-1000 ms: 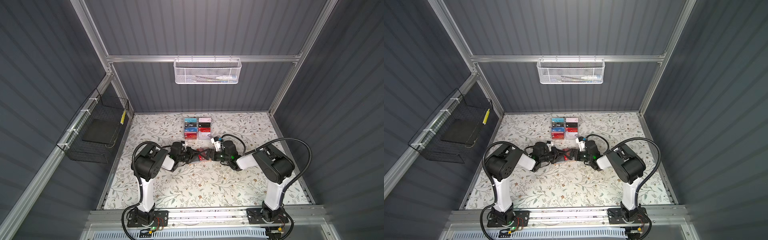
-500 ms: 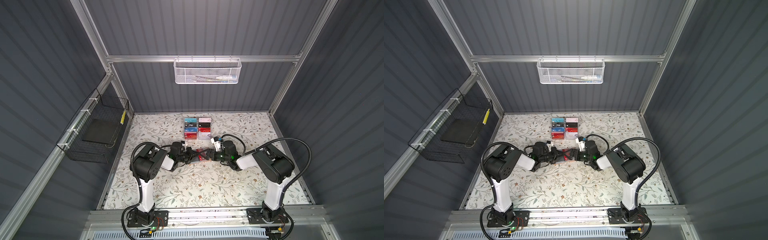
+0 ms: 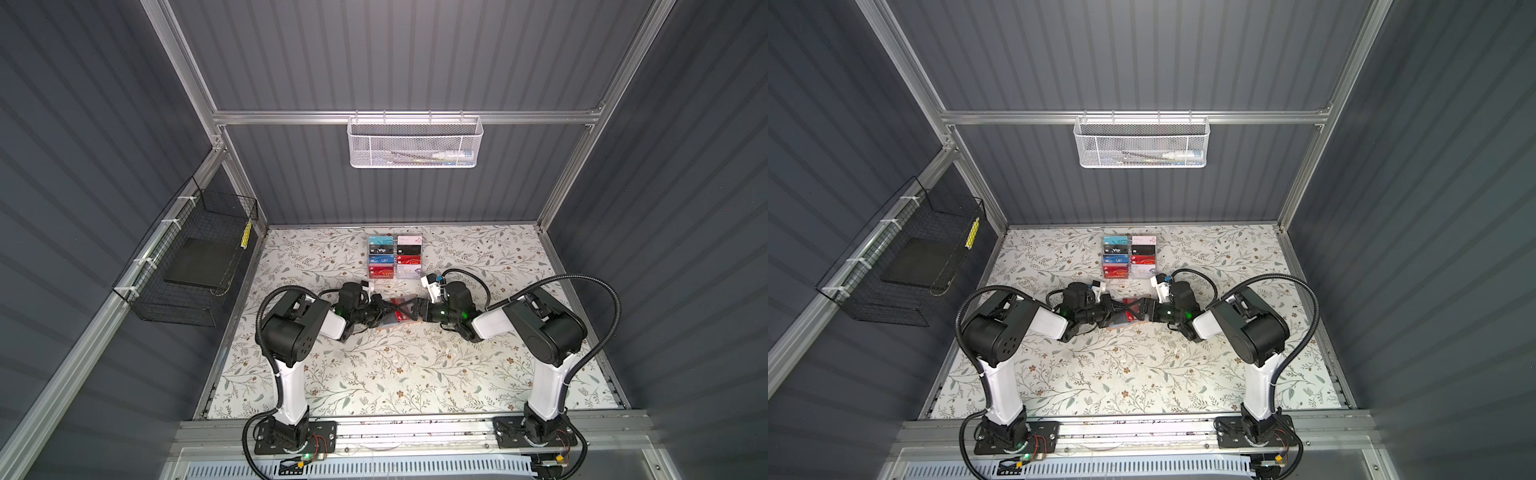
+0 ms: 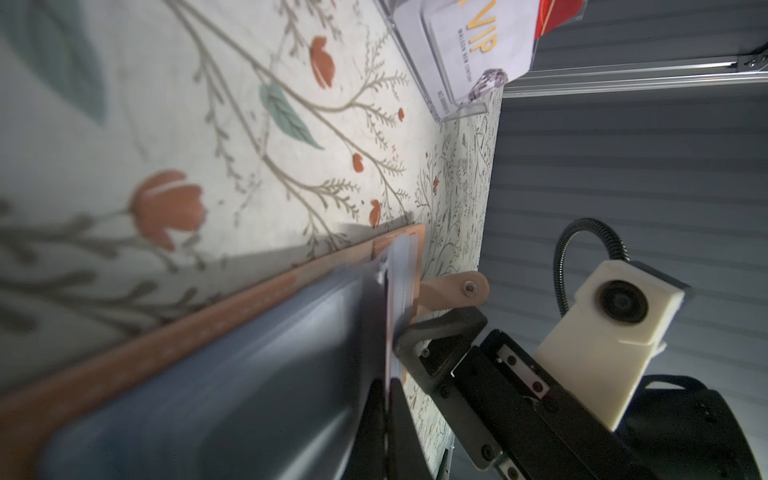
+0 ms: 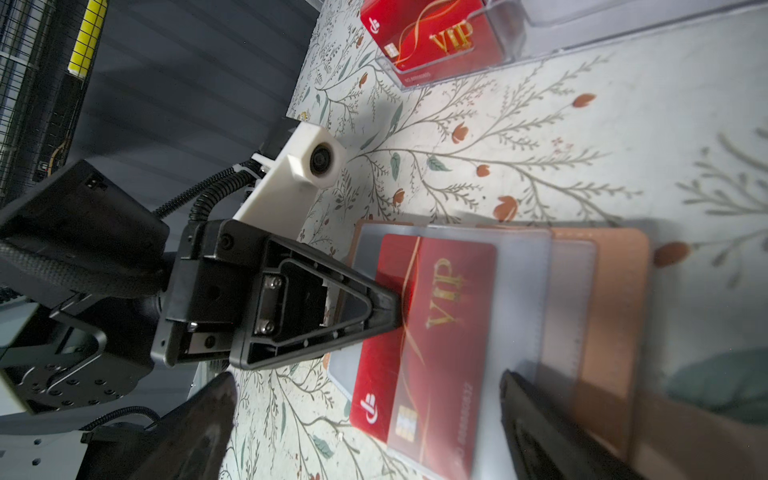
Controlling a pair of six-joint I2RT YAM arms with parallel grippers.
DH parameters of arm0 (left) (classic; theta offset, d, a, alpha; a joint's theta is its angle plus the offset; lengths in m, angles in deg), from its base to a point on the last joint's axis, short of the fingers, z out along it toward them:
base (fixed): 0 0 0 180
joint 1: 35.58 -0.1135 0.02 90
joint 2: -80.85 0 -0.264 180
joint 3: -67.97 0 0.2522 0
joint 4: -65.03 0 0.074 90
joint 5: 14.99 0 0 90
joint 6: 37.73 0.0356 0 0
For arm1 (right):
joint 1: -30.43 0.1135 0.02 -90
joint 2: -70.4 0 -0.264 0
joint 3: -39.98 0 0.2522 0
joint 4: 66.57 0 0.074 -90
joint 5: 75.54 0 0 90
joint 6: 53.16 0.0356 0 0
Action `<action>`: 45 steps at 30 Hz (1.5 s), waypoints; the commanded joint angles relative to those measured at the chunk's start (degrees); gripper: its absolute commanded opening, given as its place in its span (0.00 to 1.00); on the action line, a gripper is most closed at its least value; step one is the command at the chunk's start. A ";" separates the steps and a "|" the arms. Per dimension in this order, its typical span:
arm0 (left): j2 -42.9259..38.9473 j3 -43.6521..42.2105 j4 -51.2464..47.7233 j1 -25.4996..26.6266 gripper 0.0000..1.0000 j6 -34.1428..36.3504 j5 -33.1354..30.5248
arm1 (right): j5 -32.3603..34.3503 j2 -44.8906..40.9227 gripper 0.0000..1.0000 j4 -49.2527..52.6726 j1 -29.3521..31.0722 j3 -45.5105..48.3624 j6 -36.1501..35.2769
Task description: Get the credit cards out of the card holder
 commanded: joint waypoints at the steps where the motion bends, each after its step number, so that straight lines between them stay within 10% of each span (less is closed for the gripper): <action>1: -1.46 -0.13 -2.78 -0.74 0.00 3.09 2.40 | 0.45 2.34 0.99 5.17 0.28 1.31 0.80; 18: -9.90 9.55 -38.53 -1.11 0.00 28.94 -2.49 | 0.41 -1.49 0.99 5.89 0.20 1.95 0.47; 45: -16.42 25.36 -63.66 -0.63 0.00 46.02 -9.05 | -0.28 -21.07 0.99 17.34 -4.19 2.34 -0.95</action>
